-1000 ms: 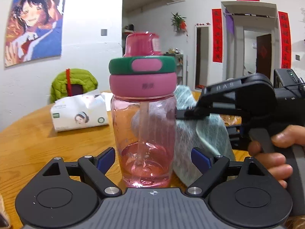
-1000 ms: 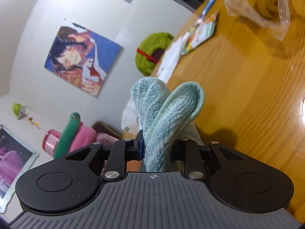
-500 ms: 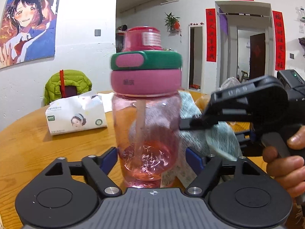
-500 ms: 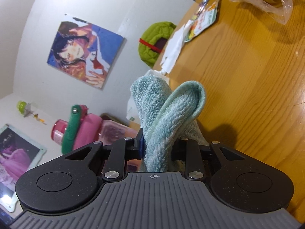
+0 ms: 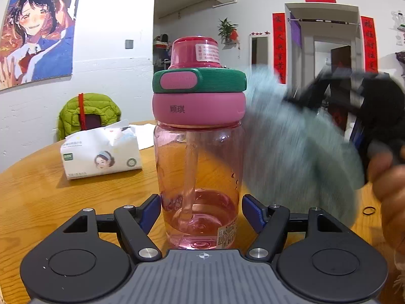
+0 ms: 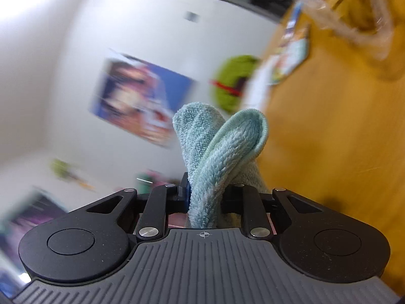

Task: Clean container
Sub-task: 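Rub the towel in the right gripper along the bottle's side, then sweep the towel in the right gripper over the bottle again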

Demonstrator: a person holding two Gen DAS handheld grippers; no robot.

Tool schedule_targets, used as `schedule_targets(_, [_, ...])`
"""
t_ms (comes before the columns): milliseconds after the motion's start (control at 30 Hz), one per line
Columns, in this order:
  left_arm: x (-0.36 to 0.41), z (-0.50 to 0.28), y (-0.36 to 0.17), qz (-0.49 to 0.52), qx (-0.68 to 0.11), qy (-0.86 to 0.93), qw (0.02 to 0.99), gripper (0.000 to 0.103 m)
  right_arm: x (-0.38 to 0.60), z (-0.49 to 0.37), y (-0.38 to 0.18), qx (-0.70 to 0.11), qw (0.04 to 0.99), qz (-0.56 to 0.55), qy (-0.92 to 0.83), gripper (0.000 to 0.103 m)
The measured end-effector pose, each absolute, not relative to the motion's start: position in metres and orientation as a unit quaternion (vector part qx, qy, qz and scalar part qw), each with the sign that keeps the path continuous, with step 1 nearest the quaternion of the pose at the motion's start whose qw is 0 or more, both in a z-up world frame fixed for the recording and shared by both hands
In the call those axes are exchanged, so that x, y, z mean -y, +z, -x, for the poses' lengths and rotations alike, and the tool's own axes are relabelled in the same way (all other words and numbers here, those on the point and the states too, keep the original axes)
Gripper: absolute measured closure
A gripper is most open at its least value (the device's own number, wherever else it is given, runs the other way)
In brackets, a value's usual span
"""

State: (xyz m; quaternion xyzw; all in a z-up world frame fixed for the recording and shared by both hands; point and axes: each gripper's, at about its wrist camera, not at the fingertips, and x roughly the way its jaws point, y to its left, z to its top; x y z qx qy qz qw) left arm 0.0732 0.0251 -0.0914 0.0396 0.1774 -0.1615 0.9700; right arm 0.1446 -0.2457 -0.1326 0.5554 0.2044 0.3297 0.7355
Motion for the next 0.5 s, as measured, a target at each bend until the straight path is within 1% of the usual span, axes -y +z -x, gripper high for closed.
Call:
schedule_targets(333, [-0.021, -0.074, -0.093, -0.05, -0.177, -0.164, 0.969, 0.036, 0.218, -0.169, -0.168, -0.355, 0.736, -0.523, 0.239, 0.081])
schedule_targets(367, [-0.021, -0.073, -0.093, -0.05, -0.177, -0.165, 0.969, 0.036, 0.217, -0.169, -0.169, -0.358, 0.736, -0.522, 0.239, 0.081])
schedule_targets(400, [-0.021, -0.073, -0.093, -0.05, -0.177, -0.165, 0.969, 0.036, 0.219, -0.168, -0.166, -0.342, 0.736, -0.528, 0.251, 0.081])
schedule_targets(500, [-0.021, -0.074, -0.093, -0.051, -0.177, -0.164, 0.969, 0.036, 0.231, -0.158, -0.158, -0.253, 0.707, -0.58, 0.317, 0.081])
